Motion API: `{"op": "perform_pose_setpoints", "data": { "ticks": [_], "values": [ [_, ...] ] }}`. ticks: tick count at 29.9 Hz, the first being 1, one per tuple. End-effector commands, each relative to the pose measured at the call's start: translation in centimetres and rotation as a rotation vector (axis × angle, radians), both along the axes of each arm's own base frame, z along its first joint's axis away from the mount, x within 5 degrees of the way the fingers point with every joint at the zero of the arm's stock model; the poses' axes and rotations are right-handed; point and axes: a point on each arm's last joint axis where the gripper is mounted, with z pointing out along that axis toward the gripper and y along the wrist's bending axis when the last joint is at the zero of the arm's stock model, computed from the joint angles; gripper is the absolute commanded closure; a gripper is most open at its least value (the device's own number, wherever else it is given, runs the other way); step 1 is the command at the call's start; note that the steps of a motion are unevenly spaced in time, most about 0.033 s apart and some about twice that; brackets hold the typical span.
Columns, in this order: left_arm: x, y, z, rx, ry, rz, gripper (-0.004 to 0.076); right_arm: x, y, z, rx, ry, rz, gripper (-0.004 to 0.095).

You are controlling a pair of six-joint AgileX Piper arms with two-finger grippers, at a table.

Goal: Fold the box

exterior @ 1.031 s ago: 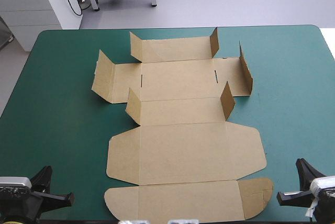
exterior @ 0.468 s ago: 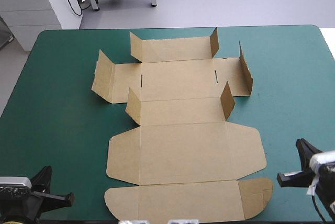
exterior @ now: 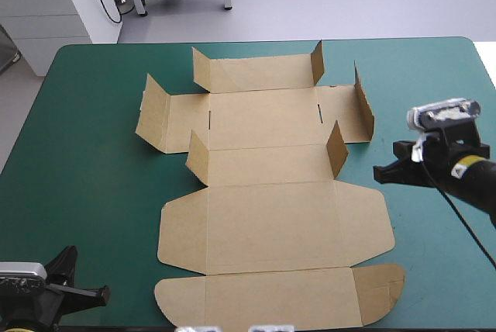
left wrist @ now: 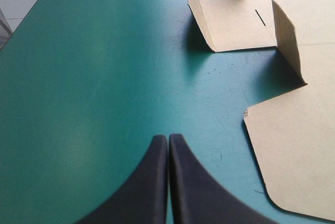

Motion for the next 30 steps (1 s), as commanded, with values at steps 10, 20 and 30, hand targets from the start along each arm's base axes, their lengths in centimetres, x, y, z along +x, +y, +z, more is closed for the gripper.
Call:
{"op": "perform_pose_setpoints", "data": {
  "ticks": [10,20,30],
  "values": [
    [0.3,0.0,1.2,-0.010,-0.077,-0.008,0.0731,10.5,1.9,0.7,-0.034,0.144,0.041,0.0927],
    [0.3,0.0,1.2,-0.010,-0.077,-0.008,0.0731,17.8,3.5,-2.5,-0.070,0.404,0.136,0.0906],
    [0.3,0.0,1.2,-0.010,-0.077,-0.008,0.0731,19.8,4.5,-3.7,-0.014,0.476,0.171,0.0274]
  ]
}}
